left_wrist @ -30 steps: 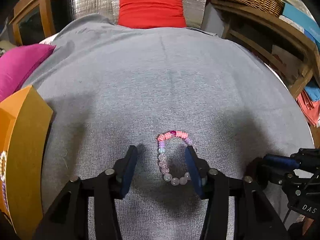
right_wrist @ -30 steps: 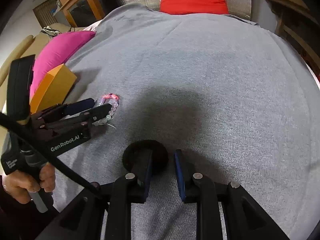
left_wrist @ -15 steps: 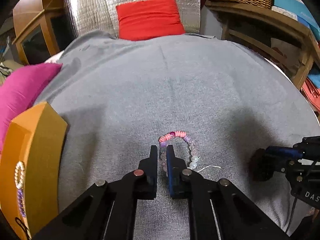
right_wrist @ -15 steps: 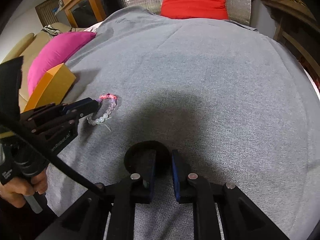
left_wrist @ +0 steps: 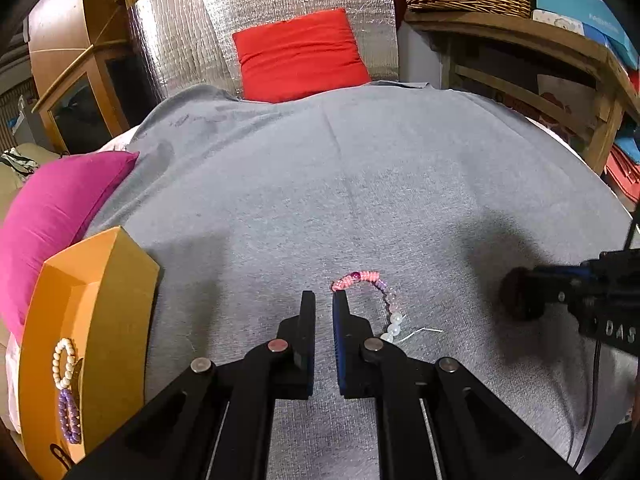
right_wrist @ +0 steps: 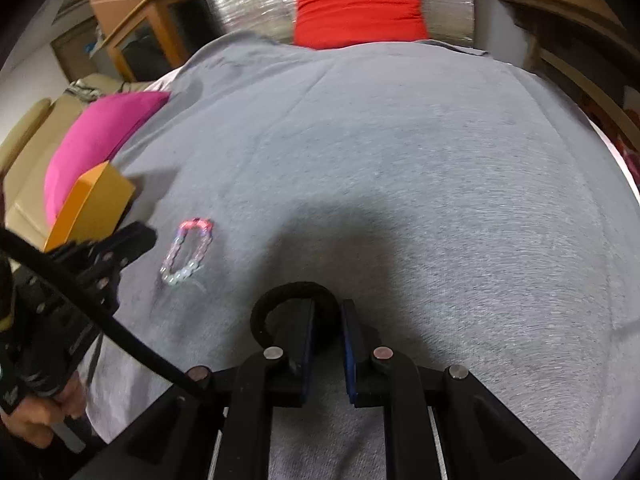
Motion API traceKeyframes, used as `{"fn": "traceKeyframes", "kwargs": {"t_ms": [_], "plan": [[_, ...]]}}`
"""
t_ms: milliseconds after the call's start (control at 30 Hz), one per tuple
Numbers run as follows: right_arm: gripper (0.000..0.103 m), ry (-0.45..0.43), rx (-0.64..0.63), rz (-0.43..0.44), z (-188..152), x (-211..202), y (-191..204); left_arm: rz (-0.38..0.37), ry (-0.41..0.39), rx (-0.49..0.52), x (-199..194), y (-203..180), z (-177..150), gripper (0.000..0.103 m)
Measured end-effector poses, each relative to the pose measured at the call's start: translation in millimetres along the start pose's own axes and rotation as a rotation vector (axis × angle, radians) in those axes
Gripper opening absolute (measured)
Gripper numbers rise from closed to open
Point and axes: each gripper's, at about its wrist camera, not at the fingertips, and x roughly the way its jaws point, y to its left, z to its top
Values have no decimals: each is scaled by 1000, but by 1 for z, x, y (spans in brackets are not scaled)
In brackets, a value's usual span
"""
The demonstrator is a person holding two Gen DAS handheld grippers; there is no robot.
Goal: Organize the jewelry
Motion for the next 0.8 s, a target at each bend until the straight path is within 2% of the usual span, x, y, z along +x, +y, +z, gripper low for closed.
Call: {"fn": "traceKeyframes", "kwargs": {"t_ms": [200, 467, 800], "plan": [[13, -5, 67, -16, 3, 1, -13, 21, -24, 9, -8, 2, 1, 8], [13, 4, 54, -33, 5, 4, -6, 56, -68, 16, -22, 7, 4, 8], [13, 4, 59, -34, 6, 7, -7, 57, -72, 14, -23, 8, 5, 8]]}}
